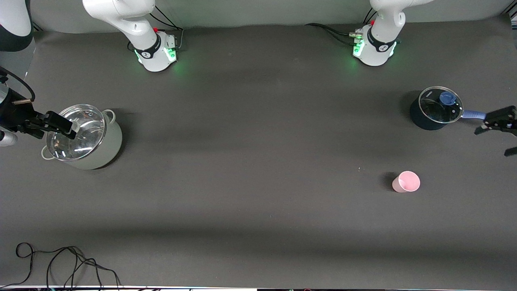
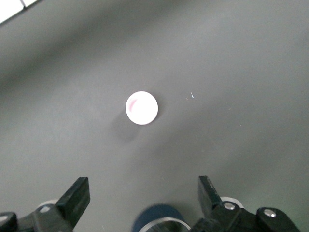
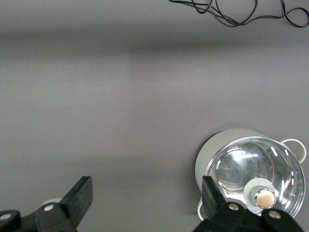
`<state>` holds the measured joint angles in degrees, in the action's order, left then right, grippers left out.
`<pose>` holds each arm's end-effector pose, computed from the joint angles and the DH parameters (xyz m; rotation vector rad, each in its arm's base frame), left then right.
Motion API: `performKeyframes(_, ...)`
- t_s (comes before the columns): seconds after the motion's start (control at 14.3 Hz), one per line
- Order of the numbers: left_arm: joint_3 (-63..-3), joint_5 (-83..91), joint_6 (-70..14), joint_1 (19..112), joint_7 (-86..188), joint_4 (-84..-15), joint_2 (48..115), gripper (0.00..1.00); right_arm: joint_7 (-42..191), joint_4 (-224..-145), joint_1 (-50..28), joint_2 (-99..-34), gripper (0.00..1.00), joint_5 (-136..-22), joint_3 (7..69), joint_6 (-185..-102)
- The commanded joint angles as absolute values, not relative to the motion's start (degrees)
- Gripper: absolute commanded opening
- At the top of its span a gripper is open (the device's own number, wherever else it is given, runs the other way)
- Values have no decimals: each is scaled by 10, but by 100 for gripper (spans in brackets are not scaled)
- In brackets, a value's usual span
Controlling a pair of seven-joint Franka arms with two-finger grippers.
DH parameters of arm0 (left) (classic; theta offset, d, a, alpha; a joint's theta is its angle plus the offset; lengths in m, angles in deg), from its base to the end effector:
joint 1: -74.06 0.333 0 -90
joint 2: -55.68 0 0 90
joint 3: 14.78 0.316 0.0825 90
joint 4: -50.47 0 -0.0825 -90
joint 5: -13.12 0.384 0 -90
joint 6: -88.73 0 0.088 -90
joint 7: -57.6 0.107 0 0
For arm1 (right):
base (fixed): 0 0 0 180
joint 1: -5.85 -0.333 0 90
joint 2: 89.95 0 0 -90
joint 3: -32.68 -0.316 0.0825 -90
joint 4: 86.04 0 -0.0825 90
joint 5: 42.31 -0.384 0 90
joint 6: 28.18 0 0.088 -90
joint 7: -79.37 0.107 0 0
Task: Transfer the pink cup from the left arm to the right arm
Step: 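Move the left gripper down over the pink cup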
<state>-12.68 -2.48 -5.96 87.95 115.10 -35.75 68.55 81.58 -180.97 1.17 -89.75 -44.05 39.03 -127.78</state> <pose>0.6069 0.1438 0.5335 2.7118 -0.9780 0.1390 0.5694 -0.0137 0.5968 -3.1071 0.1113 -0.1212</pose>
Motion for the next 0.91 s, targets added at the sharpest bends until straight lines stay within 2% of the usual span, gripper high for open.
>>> performKeyframes(0.0,-131,-100,-107,907,1263,-338,737,100,813,-1797,7,-891,100,-447,395,-1278)
performKeyframes(0.35,-133,-230,-154,959,1471,-342,823,100,811,-1798,7,-891,100,-447,395,-1278)
performKeyframes(0.7,-134,-316,-135,998,1663,-362,906,100,810,-1798,7,-891,100,-447,395,-1278)
performKeyframes(0.84,-137,-377,-99,1031,1737,-363,949,100,811,-1797,7,-890,100,-447,395,-1278)
